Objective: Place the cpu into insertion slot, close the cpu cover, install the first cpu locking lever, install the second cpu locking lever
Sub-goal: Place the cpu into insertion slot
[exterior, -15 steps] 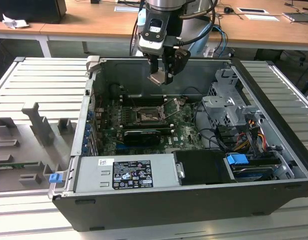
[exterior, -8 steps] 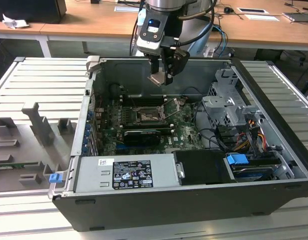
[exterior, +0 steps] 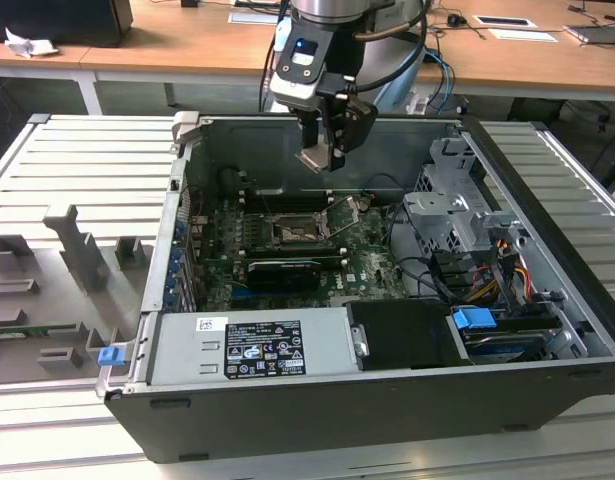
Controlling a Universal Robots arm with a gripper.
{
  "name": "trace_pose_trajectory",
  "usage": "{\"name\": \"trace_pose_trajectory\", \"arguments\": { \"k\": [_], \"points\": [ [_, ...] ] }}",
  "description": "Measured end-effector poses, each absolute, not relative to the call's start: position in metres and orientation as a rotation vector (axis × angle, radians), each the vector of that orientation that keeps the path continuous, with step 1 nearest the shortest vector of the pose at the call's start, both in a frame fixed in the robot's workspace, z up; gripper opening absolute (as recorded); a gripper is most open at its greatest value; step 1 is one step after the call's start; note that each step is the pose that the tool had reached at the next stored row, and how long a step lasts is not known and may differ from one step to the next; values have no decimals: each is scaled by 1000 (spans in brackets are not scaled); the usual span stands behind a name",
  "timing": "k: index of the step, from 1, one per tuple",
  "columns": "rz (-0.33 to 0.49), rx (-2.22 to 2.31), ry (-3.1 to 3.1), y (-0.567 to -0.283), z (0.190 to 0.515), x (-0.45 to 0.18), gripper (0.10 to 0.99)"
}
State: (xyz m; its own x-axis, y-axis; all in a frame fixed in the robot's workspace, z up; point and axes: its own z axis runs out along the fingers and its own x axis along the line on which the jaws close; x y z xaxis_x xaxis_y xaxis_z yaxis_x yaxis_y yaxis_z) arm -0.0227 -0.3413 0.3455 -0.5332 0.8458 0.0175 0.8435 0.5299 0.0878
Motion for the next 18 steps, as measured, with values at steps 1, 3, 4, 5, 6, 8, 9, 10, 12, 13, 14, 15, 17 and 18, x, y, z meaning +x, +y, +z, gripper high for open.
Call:
{"name": "trace_pose_trajectory", "arguments": {
  "k": [1,3,4,5,6,8,9,10,12,13,14,15,17,18],
  "points": [
    [133,1512,2719,-341,345,-23,541],
    [132,1531,2708,-341,345,-23,541],
    [132,1539,2703,-341,345,-23,541],
    [132,1544,2700,-341,345,-23,541],
    [132,1549,2697,-341,345,-23,541],
    [132,1561,2690,-341,345,-23,541],
    [132,1567,2686,-341,345,-23,541],
    [132,1571,2684,-341,345,-23,541],
    [131,1582,2677,-341,344,-23,541],
    [131,1592,2671,-341,344,-23,541],
    [131,1597,2668,-341,344,-23,541],
    [131,1602,2665,-341,344,-23,541],
    [130,1618,2654,-341,344,-23,541],
    [130,1624,2650,-341,344,-23,541]
  ]
}}
